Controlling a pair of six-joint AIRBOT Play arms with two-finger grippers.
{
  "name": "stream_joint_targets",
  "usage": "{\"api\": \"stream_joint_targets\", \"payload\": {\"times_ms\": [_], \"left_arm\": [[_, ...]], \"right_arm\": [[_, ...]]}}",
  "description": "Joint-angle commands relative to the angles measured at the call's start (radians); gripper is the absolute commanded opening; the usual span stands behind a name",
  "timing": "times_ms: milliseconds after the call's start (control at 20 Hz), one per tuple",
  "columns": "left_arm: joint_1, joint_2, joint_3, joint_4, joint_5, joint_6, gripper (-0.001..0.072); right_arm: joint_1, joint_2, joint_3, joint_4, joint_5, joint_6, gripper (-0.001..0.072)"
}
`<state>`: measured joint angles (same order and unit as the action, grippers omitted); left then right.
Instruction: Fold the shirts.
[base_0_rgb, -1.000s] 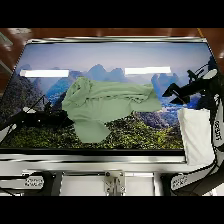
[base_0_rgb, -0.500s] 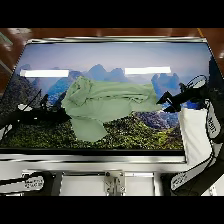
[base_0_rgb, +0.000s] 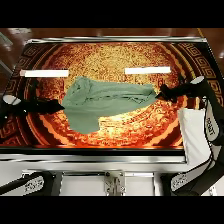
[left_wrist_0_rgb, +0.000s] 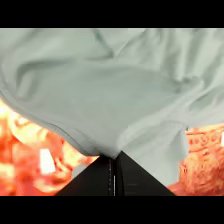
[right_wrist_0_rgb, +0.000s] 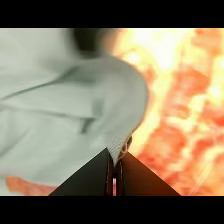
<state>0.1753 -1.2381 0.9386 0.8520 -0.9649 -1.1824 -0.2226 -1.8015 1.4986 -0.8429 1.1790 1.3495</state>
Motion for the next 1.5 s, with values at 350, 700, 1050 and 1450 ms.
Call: {"api": "stream_joint_targets", "payload": {"times_ms": [350,700,1050,1450], "left_arm": [[0.001,0.435,0.760,0.158,-0.049,-0.072,0.0034],[0.001,0.645,0.850,0.244,-0.163,-0.158,0.0034],[0.001,0.701,0.850,0.318,-0.385,-0.229,0.0034],[0.001,0.721,0.849,0.459,-0.596,-0.262,0.0034]], "right_arm": [[0.032,0.742,0.266,-0.012,-0.142,-0.179,0.0071],[0.032,1.155,0.279,-0.441,-0.159,-0.001,0.0072],[0.032,1.226,0.278,-0.542,0.204,0.070,0.0072],[0.032,1.179,0.278,-0.566,0.561,0.136,0.0072]]}}
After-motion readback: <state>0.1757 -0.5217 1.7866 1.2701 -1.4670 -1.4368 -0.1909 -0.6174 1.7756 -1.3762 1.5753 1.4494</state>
